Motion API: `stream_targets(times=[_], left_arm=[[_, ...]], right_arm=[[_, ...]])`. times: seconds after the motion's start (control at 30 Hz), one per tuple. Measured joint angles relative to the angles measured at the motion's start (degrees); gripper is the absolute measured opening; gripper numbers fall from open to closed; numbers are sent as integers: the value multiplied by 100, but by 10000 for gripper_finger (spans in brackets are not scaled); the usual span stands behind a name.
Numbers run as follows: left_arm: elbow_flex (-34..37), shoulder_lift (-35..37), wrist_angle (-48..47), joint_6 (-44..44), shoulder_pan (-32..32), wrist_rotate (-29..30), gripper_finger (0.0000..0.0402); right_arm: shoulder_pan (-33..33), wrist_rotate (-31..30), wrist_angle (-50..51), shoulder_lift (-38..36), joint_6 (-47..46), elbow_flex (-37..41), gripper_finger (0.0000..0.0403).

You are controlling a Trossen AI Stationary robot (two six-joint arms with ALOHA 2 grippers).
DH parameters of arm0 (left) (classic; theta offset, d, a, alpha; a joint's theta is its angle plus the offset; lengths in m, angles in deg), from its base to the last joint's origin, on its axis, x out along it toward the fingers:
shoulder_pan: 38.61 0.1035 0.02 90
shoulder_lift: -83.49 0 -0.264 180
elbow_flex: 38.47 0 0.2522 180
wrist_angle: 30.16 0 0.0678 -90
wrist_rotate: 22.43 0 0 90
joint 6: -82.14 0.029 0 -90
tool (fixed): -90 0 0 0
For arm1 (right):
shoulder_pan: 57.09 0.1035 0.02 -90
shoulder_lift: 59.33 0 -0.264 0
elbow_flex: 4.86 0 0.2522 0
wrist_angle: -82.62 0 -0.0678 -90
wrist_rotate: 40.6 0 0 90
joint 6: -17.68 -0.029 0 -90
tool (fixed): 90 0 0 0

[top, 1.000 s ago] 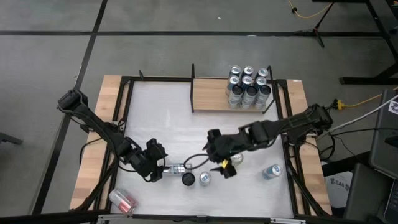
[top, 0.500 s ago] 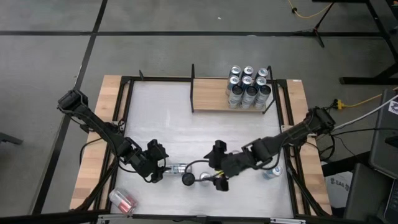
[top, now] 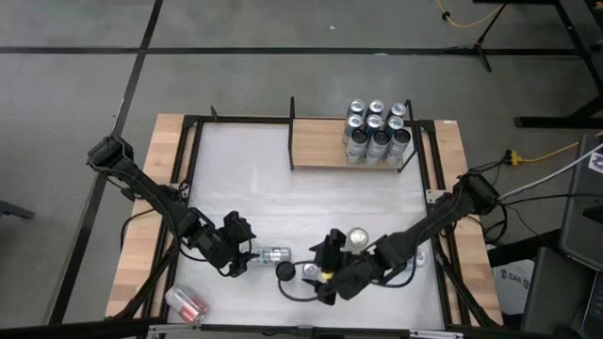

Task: Place canned beverage on shelf
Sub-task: Put the blue soda can on the shelf aligned with the other blue soda cans

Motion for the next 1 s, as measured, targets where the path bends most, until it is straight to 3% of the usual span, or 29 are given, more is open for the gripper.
stream_targets(times=[0.33, 1.0], left_arm=[[0, 0, 0, -4, 0, 0, 283], [0, 0, -1, -2, 0, 0, 283]], right_arm=[[-7, -334, 25, 459, -34, -1, 392], [-7, -259, 106, 540, -452, -5, 392]])
